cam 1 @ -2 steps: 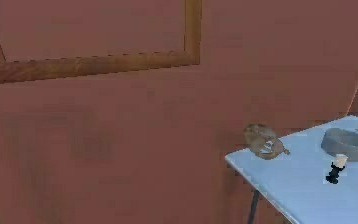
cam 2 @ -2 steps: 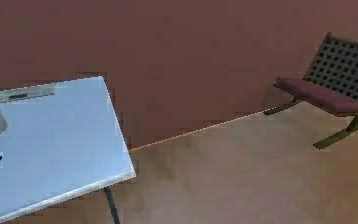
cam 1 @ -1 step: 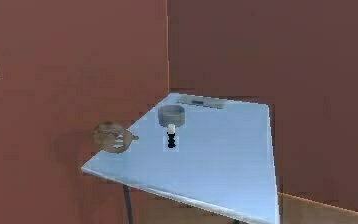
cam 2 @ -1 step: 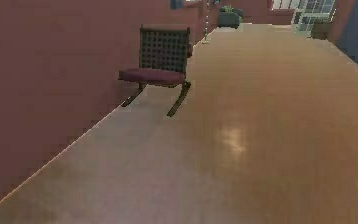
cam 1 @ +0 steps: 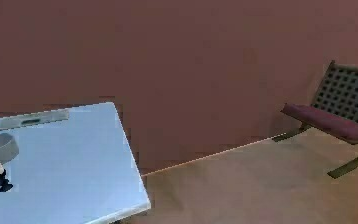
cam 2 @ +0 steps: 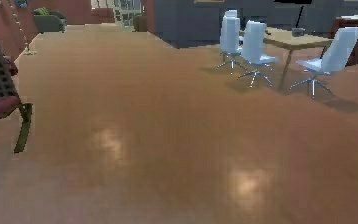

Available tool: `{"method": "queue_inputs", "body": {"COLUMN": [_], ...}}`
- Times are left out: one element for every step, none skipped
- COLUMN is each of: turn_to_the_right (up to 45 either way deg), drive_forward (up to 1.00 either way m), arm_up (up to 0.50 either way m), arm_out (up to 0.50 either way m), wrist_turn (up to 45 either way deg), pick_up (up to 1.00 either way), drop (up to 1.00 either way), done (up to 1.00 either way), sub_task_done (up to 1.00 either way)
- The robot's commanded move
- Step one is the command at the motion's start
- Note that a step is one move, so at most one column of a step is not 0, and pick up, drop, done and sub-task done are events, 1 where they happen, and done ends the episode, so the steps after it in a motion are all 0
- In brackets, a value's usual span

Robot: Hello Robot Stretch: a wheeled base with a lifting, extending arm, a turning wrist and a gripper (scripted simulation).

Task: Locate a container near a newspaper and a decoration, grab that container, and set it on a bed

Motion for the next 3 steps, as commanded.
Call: {"method": "queue_inputs", "body": {"turn_to_the_right": [45.0, 3.0, 0.0], "drive_forward": [0.0, 0.0, 0.55], "arm_up": [0.0, 0.0, 0.0], "arm_out": [0.0, 0.0, 0.0], "wrist_turn": [0.0, 0.0, 0.0], "pick_up": [0.0, 0.0, 0.0], "drop": [0.0, 0.0, 0.0], "done": [0.0, 0.0, 0.0], "sub_task_done": [0.0, 0.0, 0.0]}}
